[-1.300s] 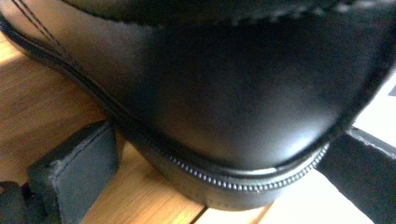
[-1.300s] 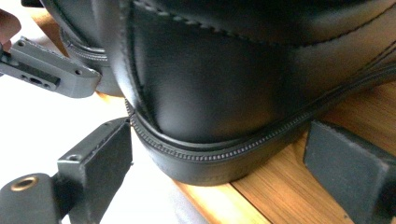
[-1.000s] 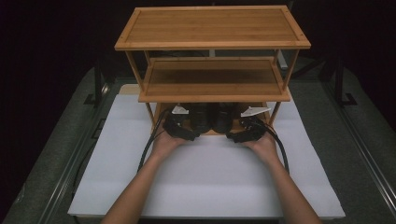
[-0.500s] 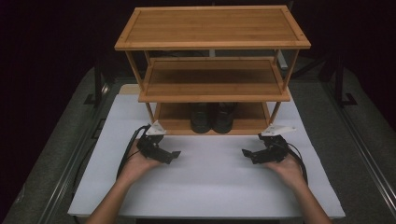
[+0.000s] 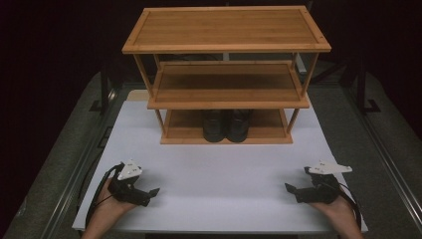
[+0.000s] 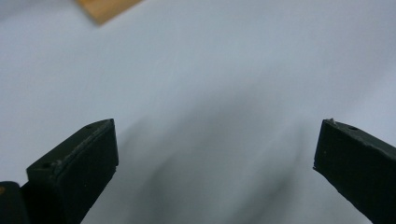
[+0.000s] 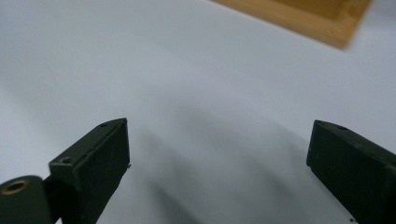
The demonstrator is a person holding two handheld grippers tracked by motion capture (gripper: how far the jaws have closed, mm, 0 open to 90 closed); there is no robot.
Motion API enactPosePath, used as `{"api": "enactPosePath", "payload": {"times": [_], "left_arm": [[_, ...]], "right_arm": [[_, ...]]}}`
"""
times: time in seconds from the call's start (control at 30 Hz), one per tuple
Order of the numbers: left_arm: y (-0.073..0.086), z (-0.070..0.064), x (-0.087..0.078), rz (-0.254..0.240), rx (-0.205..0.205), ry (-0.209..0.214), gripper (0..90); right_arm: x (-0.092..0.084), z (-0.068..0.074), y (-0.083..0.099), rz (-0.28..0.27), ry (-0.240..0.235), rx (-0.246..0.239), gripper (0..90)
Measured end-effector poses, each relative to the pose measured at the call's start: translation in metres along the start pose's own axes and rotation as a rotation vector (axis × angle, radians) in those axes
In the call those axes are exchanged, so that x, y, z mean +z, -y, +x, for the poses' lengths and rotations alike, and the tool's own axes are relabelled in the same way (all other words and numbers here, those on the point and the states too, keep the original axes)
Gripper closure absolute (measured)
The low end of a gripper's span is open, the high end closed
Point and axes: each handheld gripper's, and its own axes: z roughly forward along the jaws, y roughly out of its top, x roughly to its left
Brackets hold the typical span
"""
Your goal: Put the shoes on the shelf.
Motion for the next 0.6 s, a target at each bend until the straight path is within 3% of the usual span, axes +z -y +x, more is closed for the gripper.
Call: {"api": "enactPosePath", "payload": {"times": [0.2,0.23,0.3,0.6], "left_arm": [[0.023,0.001,-0.005,0.024,-0.03,-0.014,0.0],[0.026,0.002,-0.005,0.008,-0.051,-0.004,0.0],[0.027,0.003,-0.004,0.005,-0.056,0.001,0.0],[0.028,0.003,-0.004,-0.001,-0.061,-0.001,0.0]], "right_arm": [[-0.009,-0.005,0.018,0.04,0.028,0.026,5.7],[-0.009,-0.004,0.017,0.041,0.035,0.024,5.8],[-0.004,-0.003,0.017,0.078,0.041,0.013,5.7],[-0.006,-0.003,0.017,0.077,0.069,0.016,5.5]]}}
